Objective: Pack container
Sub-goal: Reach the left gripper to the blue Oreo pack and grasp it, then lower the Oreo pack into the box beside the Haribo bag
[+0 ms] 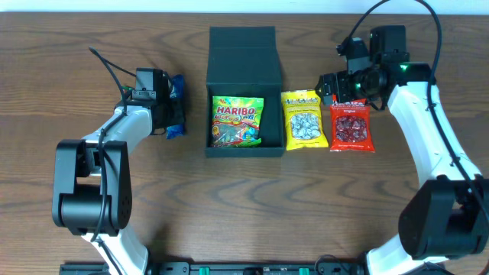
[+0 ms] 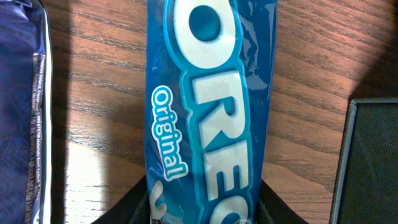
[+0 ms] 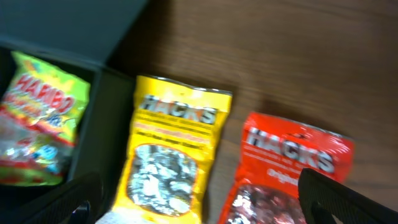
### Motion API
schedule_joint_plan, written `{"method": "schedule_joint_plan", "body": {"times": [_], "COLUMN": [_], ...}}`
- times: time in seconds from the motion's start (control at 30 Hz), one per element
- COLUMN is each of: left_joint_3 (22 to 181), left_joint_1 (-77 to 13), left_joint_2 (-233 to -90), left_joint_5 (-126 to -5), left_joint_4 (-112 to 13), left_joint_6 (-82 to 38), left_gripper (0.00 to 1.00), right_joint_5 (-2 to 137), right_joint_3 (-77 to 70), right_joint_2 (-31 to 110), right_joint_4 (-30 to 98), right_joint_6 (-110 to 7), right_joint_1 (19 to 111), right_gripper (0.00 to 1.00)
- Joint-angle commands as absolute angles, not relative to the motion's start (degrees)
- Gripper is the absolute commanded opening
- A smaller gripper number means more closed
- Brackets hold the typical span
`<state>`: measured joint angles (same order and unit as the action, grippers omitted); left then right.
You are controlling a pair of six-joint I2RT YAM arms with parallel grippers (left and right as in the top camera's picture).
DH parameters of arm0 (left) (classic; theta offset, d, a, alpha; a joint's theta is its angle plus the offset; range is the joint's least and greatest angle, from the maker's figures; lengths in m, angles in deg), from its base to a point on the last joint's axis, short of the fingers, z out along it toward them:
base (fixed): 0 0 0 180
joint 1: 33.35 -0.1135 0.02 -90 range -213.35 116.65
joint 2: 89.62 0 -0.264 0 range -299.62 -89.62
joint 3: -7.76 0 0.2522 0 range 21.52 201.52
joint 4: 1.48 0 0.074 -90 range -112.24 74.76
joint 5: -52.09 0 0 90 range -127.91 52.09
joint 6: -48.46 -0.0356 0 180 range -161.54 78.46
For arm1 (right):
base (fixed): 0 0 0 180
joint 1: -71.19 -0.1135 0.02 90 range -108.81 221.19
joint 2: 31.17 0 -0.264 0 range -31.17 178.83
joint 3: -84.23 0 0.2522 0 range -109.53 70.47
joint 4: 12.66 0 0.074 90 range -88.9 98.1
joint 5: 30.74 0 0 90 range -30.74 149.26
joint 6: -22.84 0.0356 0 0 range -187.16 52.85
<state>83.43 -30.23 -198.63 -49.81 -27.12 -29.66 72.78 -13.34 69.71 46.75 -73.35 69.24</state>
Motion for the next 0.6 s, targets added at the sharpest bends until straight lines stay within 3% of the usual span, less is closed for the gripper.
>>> {"method": "schedule_joint_plan", "body": {"times": [0.0,0.23,0.57], "left_joint_3": [85.2,99.47,115.73], "left_joint_1": [-30.17,-29.05,-17.21], "left_joint_2": [-199.52,-199.07,-199.04], "left_joint_5": [-49.94,-43.3,-42.38], "left_joint_4": [-29.03,-44.5,-54.29], "left_joint_6": [-29.07,-29.29,-20.56], "left_gripper": [0.29,0.06,0.06], "right_joint_5": [66.22,65.46,63.75], "right_joint_3": [-13.01,-12.97,-12.97], "right_joint_2": [70.43,70.45,70.48], "right_joint_4": [47.27,46.97,47.12], "right_joint_6": [-69.59,-67.17,-62.9], "right_joint_1": [70.26,72.86,77.63], "right_gripper": [0.99,0.99,0.99]}}
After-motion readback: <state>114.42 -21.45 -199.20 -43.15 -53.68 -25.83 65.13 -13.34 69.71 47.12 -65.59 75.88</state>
